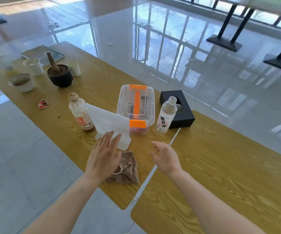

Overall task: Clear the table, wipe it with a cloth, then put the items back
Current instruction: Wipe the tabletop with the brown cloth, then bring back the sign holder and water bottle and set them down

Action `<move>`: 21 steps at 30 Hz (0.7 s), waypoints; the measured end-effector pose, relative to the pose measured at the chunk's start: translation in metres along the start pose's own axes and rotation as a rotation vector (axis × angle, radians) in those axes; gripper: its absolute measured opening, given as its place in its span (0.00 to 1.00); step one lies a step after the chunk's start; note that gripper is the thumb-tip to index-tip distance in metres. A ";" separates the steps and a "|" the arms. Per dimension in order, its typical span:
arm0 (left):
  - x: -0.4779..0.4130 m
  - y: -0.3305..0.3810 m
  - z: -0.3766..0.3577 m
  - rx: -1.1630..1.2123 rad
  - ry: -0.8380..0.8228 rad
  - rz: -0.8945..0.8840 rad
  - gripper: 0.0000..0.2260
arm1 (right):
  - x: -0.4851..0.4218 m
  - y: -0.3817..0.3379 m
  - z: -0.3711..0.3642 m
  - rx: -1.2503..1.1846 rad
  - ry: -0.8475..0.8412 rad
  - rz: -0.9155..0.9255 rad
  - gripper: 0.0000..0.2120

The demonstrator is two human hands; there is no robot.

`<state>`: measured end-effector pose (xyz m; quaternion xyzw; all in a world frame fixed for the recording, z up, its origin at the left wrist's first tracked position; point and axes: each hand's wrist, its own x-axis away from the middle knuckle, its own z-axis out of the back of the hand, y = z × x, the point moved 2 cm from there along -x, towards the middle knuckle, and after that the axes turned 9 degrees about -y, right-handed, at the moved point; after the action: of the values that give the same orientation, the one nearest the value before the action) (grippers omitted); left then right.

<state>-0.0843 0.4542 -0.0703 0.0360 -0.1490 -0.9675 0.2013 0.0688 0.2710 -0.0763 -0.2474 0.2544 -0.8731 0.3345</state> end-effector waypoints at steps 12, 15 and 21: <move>-0.043 0.014 0.068 -0.258 0.185 -0.012 0.33 | -0.048 0.000 0.090 -0.203 0.275 -0.057 0.21; -0.059 0.004 0.069 -0.317 0.072 -0.022 0.33 | -0.062 -0.004 0.098 -0.197 0.289 -0.121 0.33; -0.079 -0.009 0.080 -0.251 -0.006 -0.081 0.22 | -0.084 -0.016 0.105 -0.164 0.274 -0.168 0.48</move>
<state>-0.0252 0.5155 0.0038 0.0135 -0.0258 -0.9860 0.1645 0.1795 0.3117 -0.0099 -0.1728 0.3462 -0.8999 0.2011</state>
